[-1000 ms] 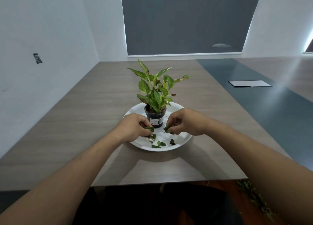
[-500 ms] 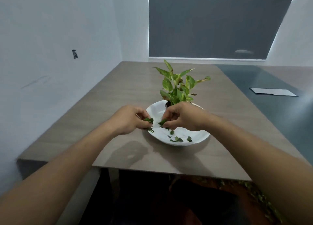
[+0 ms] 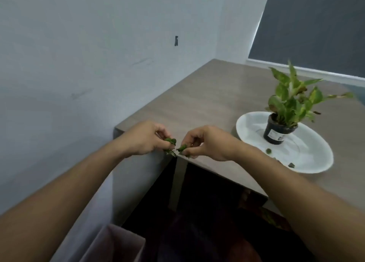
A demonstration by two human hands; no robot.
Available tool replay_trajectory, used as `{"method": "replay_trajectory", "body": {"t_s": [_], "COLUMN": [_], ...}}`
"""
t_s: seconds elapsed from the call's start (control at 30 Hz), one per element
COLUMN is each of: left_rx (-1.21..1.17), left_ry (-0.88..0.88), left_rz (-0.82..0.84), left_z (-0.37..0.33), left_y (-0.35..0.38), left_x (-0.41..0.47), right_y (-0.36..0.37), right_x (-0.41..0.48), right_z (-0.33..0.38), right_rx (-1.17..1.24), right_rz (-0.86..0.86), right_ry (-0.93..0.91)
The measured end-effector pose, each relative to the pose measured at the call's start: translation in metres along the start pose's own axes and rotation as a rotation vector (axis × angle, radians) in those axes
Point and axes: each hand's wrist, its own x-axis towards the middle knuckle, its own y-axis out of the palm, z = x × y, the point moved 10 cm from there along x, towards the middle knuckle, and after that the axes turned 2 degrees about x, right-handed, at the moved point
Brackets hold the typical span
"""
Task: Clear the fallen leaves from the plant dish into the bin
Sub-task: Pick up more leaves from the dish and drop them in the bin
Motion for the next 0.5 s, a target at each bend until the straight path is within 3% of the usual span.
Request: {"method": "replay_trajectory", "body": {"t_s": [0.23, 0.5], "left_rx": [-0.046, -0.164], "left_ry": [-0.168, -0.387], "left_rz": [0.016, 0.021], "left_z": [0.111, 0.243], "left_y": [-0.021, 0.004], "left_x": [-0.066, -0.152], "right_y": [0.127, 0.264], "right_x": [0.044, 0.057], "right_z": [0.025, 0.031], "right_rx": [0.136, 0.181], "right_rz": [0.186, 0.388], "right_ry": [-0.023, 0.001]}}
